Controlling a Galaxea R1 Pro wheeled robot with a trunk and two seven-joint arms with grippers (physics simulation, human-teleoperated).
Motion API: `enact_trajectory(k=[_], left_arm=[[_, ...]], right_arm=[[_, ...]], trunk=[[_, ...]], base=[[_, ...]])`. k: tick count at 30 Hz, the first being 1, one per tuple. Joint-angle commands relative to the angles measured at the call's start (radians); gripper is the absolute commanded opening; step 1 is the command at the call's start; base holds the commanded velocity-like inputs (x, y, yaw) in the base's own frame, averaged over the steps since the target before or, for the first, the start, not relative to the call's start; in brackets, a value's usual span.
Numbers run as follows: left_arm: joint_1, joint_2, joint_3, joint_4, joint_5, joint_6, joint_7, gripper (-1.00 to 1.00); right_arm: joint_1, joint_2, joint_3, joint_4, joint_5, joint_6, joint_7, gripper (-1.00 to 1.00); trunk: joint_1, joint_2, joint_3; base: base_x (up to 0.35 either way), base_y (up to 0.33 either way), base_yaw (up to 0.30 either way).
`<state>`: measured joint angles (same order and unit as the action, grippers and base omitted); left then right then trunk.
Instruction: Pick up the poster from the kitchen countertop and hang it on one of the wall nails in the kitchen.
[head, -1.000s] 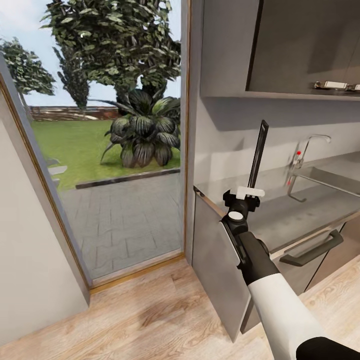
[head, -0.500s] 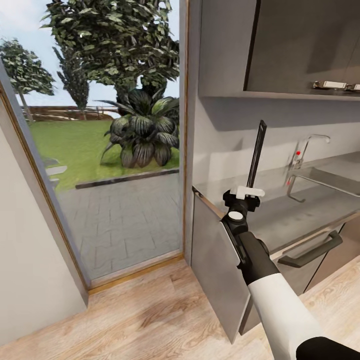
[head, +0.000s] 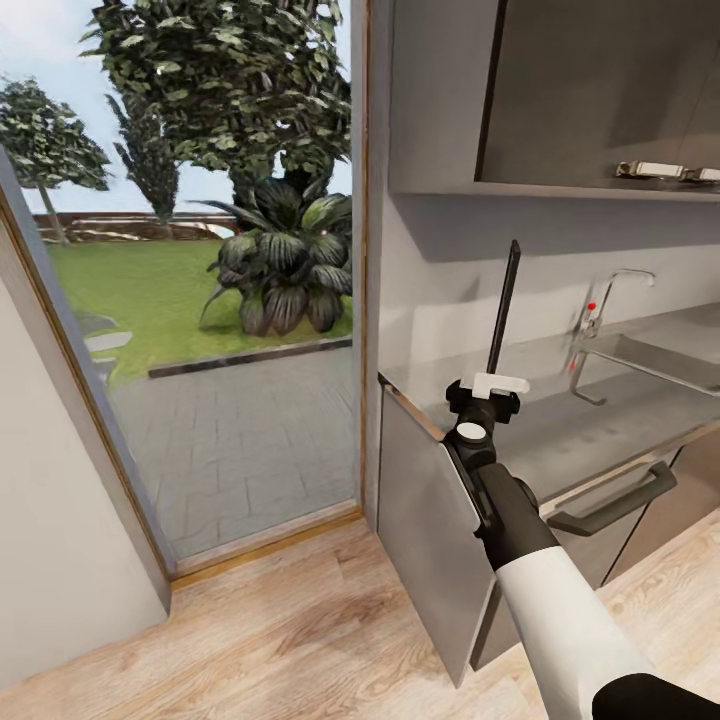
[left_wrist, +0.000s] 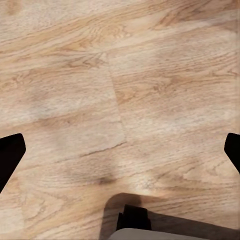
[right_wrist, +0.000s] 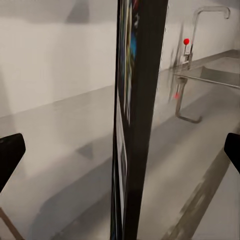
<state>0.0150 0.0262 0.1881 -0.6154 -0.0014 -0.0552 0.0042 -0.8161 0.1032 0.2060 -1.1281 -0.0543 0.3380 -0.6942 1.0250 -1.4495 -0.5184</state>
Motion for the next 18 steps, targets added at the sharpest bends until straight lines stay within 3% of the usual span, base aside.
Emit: enact_trajectory(k=[1, 11, 18], left_arm=[[0.000, 0.000, 0.001, -0.001, 0.000, -0.002, 0.000, 1.00], [0.000, 0.000, 0.001, -0.001, 0.000, -0.002, 0.000, 1.00], [0.000, 0.000, 0.001, -0.001, 0.000, -0.002, 0.000, 1.00]], right_arm=[[-0.001, 0.000, 0.002, -0.001, -0.006, 0.005, -0.007, 1.00], [-0.001, 0.000, 0.001, -0.001, -0.006, 0.006, -0.007, 1.00], [-0.001, 0.000, 0.001, 0.000, -0.006, 0.006, -0.007, 1.00]], trunk=[[0.000, 0.000, -0.001], [0.000, 0.000, -0.001], [0.000, 0.000, -0.001]], base=[[0.000, -0.022, 0.000], [0.004, -0.007, 0.000], [0.107, 0.000, 0.000]])
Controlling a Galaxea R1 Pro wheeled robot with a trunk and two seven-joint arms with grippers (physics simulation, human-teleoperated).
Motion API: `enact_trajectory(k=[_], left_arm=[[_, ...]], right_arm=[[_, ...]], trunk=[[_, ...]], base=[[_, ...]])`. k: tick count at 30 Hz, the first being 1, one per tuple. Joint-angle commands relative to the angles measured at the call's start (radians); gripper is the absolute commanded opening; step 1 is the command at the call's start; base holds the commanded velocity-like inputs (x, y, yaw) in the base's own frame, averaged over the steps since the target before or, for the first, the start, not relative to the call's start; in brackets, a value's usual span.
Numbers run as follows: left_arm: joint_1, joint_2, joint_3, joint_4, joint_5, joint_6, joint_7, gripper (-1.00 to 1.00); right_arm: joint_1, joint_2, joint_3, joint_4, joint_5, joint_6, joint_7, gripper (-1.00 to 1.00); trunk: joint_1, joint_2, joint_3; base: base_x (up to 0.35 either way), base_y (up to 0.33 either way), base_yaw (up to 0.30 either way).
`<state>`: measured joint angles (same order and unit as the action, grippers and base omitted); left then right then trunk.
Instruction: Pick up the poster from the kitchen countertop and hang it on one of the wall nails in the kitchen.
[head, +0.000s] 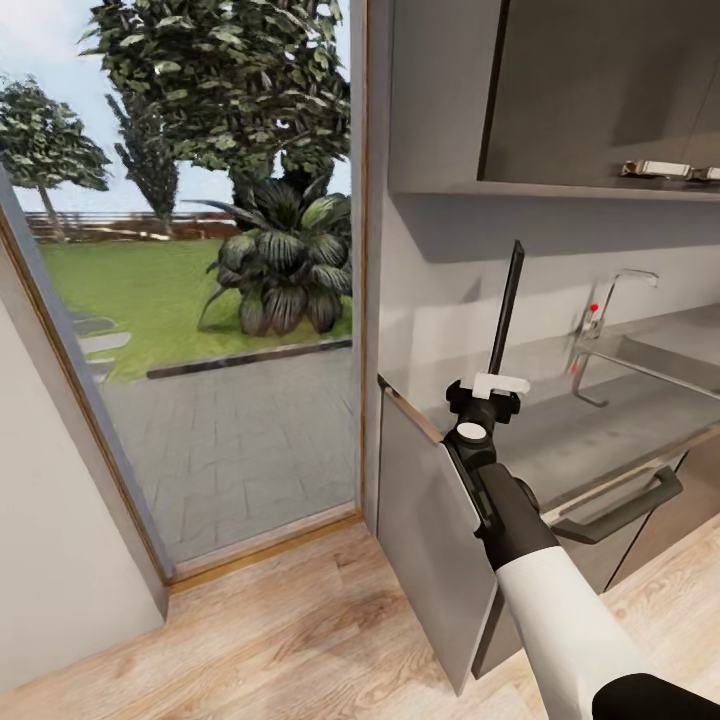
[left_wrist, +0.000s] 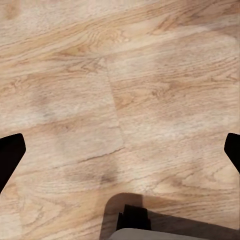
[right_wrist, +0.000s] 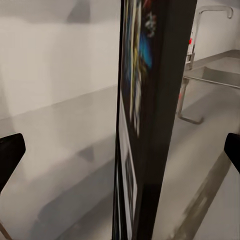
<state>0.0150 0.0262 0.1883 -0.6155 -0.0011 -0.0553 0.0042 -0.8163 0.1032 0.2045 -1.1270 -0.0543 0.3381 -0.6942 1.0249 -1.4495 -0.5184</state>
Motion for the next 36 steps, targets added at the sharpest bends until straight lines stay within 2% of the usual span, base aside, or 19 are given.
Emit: enact_trajectory(k=[1, 10, 11, 36], left_arm=[[0.000, 0.000, 0.000, -0.001, 0.000, -0.002, 0.000, 1.00], [0.000, 0.000, 0.001, -0.001, 0.000, -0.002, 0.000, 1.00], [0.000, 0.000, 0.001, -0.001, 0.000, -0.002, 0.000, 1.00], [0.000, 0.000, 0.002, -0.003, 0.000, -0.002, 0.000, 1.00]], right_arm=[[-0.001, 0.000, 0.003, -0.001, -0.006, 0.005, -0.007, 1.00], [-0.001, 0.000, 0.003, -0.002, -0.006, 0.005, -0.007, 1.00], [-0.001, 0.000, 0.003, -0.002, -0.006, 0.005, -0.007, -1.00], [-0.001, 0.000, 0.003, -0.003, -0.006, 0.005, -0.008, -1.00]], trunk=[[0.000, 0.000, -0.001], [0.000, 0.000, -0.001], [0.000, 0.000, -0.001], [0.000, 0.000, -0.001]], base=[[0.035, 0.000, 0.000], [0.012, 0.000, 0.000], [0.003, 0.000, 0.000], [0.000, 0.000, 0.000]])
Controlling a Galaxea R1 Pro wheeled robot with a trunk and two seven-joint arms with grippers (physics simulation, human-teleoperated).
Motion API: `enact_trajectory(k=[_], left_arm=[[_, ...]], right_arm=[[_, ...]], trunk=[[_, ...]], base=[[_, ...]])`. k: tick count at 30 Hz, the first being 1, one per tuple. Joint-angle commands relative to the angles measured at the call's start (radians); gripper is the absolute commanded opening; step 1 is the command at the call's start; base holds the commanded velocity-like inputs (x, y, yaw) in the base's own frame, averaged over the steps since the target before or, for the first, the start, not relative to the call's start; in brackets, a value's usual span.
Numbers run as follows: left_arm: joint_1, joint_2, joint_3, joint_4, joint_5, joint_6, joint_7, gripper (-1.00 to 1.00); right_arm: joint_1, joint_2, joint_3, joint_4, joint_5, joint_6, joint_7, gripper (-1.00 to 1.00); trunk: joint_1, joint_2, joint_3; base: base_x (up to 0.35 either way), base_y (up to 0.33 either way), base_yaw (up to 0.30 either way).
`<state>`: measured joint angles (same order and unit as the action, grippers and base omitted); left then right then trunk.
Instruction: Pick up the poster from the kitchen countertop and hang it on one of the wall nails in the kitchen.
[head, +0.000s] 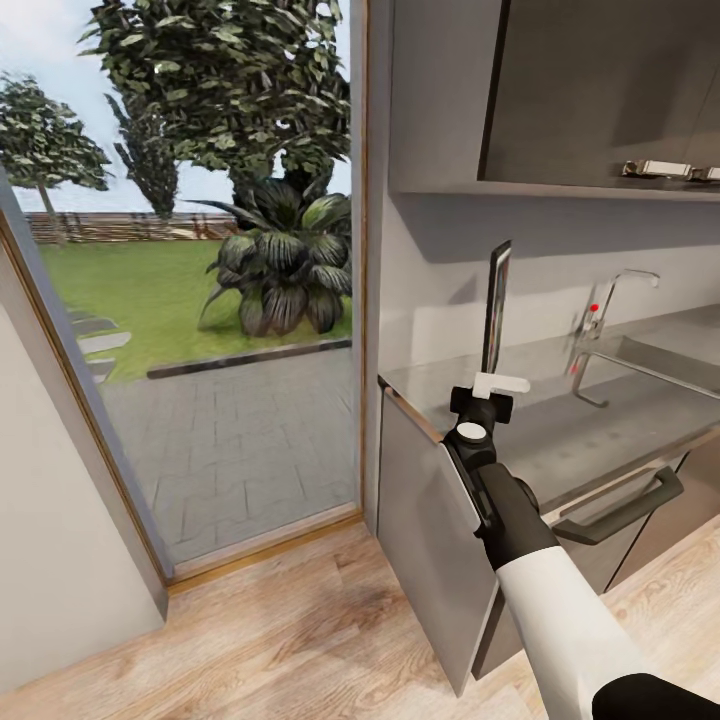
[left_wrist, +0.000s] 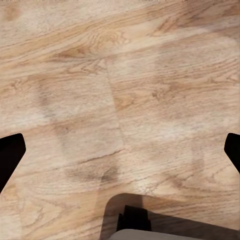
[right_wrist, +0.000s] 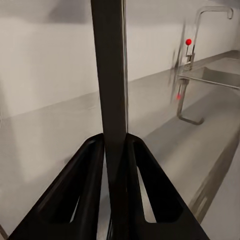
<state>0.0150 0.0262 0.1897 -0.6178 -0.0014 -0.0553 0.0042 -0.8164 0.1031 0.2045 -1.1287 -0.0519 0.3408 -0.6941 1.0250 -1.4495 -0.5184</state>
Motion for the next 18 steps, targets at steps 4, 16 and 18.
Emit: enact_trajectory(k=[4, 16, 18], left_arm=[[0.000, 0.000, 0.001, -0.003, 0.000, -0.002, 0.000, 1.00], [0.000, 0.000, 0.020, -0.004, 0.000, -0.002, 0.000, 1.00], [0.000, 0.000, 0.035, -0.005, 0.000, -0.003, -0.002, 1.00]], right_arm=[[-0.001, 0.001, 0.004, -0.053, -0.008, 0.014, -0.013, -1.00], [-0.001, 0.001, 0.004, -0.055, -0.008, 0.015, -0.015, -1.00], [-0.001, 0.002, 0.004, -0.055, -0.008, 0.015, -0.015, -1.00]], trunk=[[0.000, -0.001, -0.001], [0.000, -0.001, -0.001], [0.000, -0.001, -0.001]], base=[[0.000, 0.000, 0.000], [-0.004, 0.000, 0.000], [-0.262, 0.000, 0.000]])
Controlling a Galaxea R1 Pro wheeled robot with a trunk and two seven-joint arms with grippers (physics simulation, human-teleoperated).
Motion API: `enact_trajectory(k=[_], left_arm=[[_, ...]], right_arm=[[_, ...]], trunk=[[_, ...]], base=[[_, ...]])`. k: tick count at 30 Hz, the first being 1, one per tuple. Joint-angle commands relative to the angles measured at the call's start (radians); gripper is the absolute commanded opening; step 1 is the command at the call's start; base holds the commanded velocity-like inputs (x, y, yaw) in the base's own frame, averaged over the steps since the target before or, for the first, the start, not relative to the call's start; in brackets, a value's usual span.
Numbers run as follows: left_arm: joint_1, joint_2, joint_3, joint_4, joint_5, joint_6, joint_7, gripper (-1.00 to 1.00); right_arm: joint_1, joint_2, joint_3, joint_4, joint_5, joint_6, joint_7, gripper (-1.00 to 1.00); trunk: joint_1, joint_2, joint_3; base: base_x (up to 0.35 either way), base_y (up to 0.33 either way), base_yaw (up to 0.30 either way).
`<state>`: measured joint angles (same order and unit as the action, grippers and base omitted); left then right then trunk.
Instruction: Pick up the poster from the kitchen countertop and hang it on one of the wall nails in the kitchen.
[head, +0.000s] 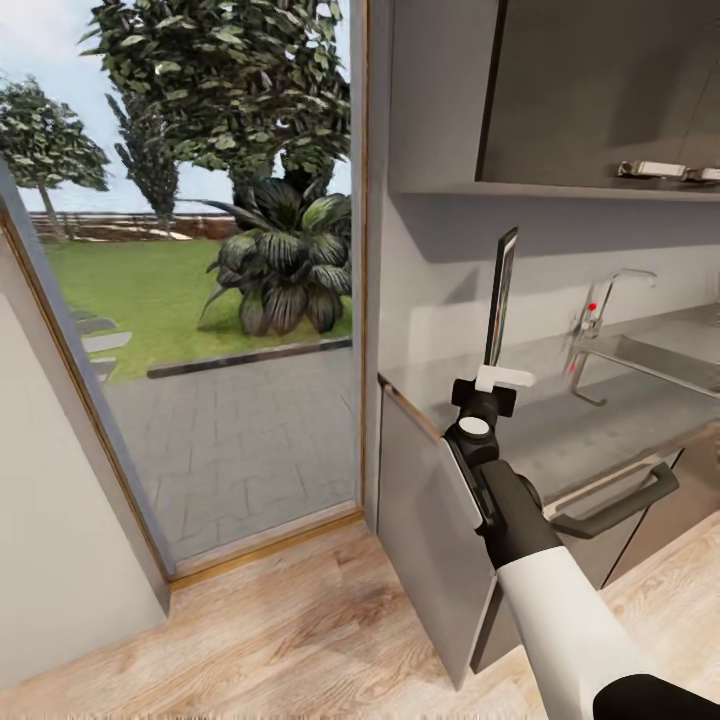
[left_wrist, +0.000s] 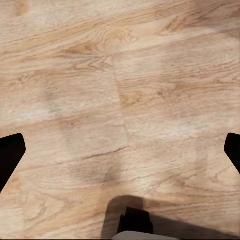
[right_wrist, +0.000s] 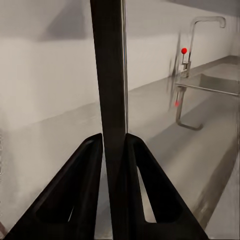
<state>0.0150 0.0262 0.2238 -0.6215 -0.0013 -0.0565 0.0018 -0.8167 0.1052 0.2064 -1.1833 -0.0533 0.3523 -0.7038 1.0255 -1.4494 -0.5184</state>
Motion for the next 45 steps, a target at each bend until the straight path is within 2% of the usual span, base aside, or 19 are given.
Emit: enact_trajectory(k=[1, 17, 29, 37, 45], left_arm=[[0.000, 0.000, 0.002, -0.001, 0.000, -0.002, 0.000, 1.00], [0.000, 0.000, 0.005, -0.001, 0.000, -0.002, 0.000, 1.00], [0.000, 0.000, 0.006, -0.001, 0.000, -0.001, 0.000, 1.00], [0.000, 0.000, 0.006, -0.001, 0.000, -0.001, 0.000, 1.00], [0.000, 0.000, 0.006, -0.001, 0.000, -0.002, 0.000, 1.00]], right_arm=[[-0.001, 0.000, 0.002, -0.001, -0.006, 0.004, -0.005, -1.00], [-0.001, 0.001, 0.004, -0.001, -0.012, 0.004, -0.005, -1.00], [-0.001, 0.001, 0.004, -0.001, -0.020, 0.005, -0.004, -1.00], [-0.001, 0.001, 0.005, -0.001, -0.021, 0.004, -0.003, -1.00], [-0.001, 0.001, 0.005, -0.001, -0.052, 0.004, -0.002, -1.00]], trunk=[[0.000, -0.001, -0.001], [0.000, -0.001, 0.000], [0.000, -0.001, 0.010], [0.000, -0.001, 0.014], [0.000, -0.001, 0.015]], base=[[-0.294, 0.000, 0.000], [-0.330, 0.000, 0.011], [-0.122, 0.011, 0.212], [-0.199, 0.153, 0.159], [-0.281, 0.155, 0.013]])
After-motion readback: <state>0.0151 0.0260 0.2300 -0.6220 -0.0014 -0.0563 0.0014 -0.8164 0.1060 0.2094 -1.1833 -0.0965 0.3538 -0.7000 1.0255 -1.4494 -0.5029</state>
